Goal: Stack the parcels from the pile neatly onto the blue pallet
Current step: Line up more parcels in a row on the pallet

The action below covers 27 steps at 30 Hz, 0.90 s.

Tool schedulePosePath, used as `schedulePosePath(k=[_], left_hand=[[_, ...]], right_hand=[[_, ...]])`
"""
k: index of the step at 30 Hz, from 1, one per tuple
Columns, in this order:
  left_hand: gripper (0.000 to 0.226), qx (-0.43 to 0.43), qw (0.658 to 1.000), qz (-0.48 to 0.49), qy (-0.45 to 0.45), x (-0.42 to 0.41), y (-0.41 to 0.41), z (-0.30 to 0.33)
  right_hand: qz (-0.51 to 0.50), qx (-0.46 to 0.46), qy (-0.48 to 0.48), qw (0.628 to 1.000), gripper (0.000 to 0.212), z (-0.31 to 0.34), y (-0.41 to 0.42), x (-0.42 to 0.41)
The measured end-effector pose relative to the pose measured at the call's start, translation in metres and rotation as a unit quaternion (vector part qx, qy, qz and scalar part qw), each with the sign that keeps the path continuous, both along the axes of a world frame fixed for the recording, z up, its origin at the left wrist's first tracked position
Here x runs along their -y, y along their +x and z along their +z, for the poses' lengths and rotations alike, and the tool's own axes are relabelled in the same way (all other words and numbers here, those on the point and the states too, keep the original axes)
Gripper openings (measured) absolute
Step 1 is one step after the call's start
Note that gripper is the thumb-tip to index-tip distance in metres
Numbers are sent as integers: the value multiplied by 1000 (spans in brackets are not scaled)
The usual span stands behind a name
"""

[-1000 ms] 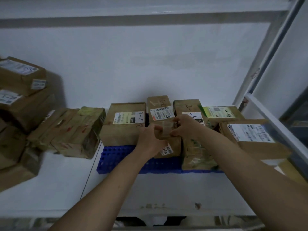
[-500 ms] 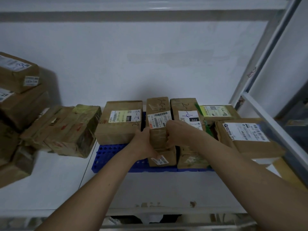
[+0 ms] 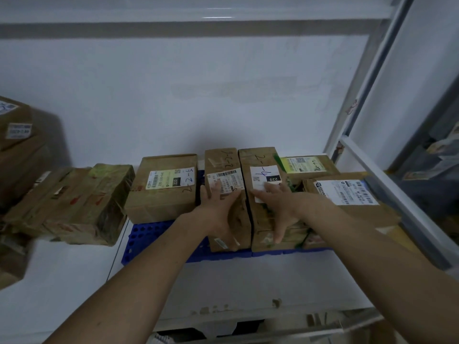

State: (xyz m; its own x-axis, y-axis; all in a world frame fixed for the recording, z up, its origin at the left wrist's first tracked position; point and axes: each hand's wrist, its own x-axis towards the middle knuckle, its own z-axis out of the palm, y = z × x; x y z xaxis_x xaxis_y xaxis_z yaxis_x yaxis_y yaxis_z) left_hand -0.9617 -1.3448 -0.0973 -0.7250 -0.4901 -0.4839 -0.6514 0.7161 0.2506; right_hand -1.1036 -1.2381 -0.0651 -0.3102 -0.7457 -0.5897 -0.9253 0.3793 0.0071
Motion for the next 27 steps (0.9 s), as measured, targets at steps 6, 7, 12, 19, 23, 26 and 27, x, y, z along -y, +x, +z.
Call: schedulePosePath(k=[6,7,12,19,23,26,27], left_hand=[[123,-12,998,-47,-46,8,1,-11],[122,-17,998,-50,-46,9,2,-13],[117,-43,997,-48,-44,3,7,-15],[94,-172,985,2,-13,9,52,22],[66,-202,971,103,-78,22,109,45],[57,-169,963,173,-119,22,158,42],[53,-152,963,189,-118,21,173,38]], right_hand=[[7,7,-10,1000,129,-1,-5,2],[7,6,-9,1000,129,-2,-6,2],[17,-10,-2,1000,128,0,-3,5],[105,-9,-158,982,91,32,33,49],[172,49,-212,961,67,38,88,89],[244,72,-205,945,51,33,136,106],[264,92,-200,939,44,30,151,109]])
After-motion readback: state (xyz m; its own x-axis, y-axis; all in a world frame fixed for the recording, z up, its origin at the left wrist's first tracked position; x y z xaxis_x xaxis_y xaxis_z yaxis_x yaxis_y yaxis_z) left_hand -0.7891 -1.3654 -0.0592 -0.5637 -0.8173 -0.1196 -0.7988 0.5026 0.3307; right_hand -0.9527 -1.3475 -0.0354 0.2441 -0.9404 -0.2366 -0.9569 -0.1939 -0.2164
